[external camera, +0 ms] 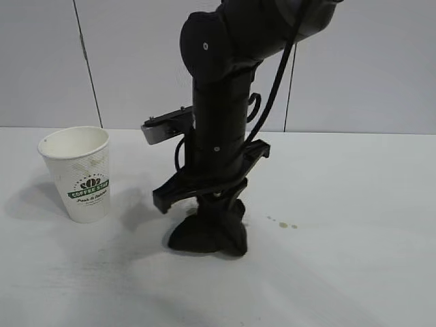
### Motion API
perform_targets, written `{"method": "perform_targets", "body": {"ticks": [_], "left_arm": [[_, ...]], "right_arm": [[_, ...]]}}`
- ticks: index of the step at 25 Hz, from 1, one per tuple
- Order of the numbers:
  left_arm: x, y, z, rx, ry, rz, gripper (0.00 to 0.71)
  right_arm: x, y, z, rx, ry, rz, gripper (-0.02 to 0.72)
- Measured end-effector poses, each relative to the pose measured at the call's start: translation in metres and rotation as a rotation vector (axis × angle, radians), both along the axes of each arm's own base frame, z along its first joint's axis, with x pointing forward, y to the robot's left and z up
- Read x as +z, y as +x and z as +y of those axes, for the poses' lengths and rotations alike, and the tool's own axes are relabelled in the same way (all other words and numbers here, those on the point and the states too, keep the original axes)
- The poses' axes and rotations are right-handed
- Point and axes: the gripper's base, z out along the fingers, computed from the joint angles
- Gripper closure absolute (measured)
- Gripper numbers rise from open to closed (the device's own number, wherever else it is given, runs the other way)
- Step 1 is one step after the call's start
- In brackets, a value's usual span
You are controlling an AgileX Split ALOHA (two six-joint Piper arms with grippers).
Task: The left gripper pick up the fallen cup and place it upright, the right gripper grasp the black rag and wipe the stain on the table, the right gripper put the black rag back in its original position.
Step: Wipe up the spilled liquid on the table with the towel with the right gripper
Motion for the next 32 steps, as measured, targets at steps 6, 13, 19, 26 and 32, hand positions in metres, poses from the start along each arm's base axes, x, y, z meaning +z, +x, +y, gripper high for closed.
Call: {"method": "perform_targets", "body": {"ticks": [6, 13, 19, 26, 32], "left_arm": [[0.0, 0.0, 0.0, 0.0, 0.0, 0.0, 0.016], [0.0, 0.0, 0.0, 0.0, 0.0, 0.0, 0.016], [0.0, 0.0, 0.0, 0.0, 0.0, 0.0, 0.016], [0.0, 0.0, 0.0, 0.0, 0.0, 0.0, 0.016], [0.0, 0.0, 0.0, 0.0, 0.0, 0.0, 0.016]], "right_arm": [[0.0, 0.014, -0.031, -0.133, -0.033, 0.037, 0.633], [0.0, -0.001, 0.008, -0.149, 0.301, 0.16, 0.633], [0.002, -0.008, 0.042, -0.083, 0.435, 0.057, 0.633], [-0.021, -0.002, 0.045, -0.076, 0.36, -0.023, 0.633], [-0.02, 0.003, 0.036, -0.048, 0.261, -0.09, 0.633]]}}
